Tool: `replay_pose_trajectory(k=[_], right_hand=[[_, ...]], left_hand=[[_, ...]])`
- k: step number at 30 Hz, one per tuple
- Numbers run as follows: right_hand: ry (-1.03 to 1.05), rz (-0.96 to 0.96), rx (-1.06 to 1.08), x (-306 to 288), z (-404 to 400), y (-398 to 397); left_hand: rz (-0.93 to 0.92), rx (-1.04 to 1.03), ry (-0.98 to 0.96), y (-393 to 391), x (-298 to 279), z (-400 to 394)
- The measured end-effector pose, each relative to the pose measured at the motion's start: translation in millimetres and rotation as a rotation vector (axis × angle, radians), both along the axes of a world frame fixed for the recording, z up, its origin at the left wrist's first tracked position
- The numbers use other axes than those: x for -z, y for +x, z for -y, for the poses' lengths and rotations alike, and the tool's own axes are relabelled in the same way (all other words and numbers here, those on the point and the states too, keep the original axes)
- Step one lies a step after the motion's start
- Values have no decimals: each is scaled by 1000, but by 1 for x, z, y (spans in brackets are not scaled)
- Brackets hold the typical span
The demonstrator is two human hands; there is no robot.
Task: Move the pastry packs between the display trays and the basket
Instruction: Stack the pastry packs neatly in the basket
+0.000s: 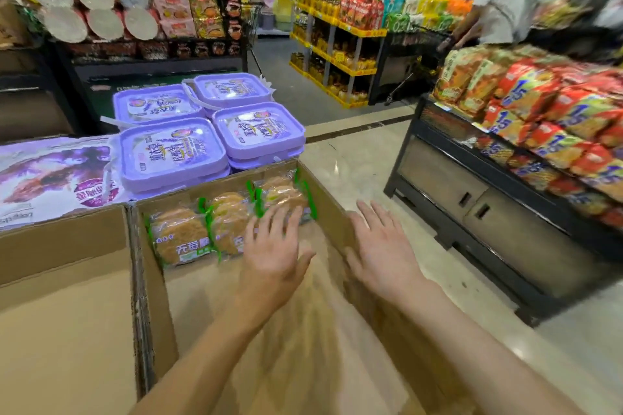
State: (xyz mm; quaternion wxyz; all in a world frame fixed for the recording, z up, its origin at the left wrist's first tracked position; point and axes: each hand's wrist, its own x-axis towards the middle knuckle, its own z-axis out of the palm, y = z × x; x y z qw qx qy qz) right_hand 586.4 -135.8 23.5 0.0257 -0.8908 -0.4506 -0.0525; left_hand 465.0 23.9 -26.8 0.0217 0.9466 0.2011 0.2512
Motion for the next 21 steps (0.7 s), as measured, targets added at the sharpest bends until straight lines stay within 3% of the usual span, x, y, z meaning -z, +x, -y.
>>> replay_pose_trajectory(k=[6,11,15,21], right_hand=[[144,-24,338,-15,180,-34],[200,-5,597,-8,348,-77],[252,-3,821,13,486,-119],[287,-72,1033,49,676,-191]], left_hand=[[29,383,-73,26,-30,130],[16,731,-86,37,-50,301],[-92,977,-72,34,-31,446],[-308,1078,-76,28,14,623]])
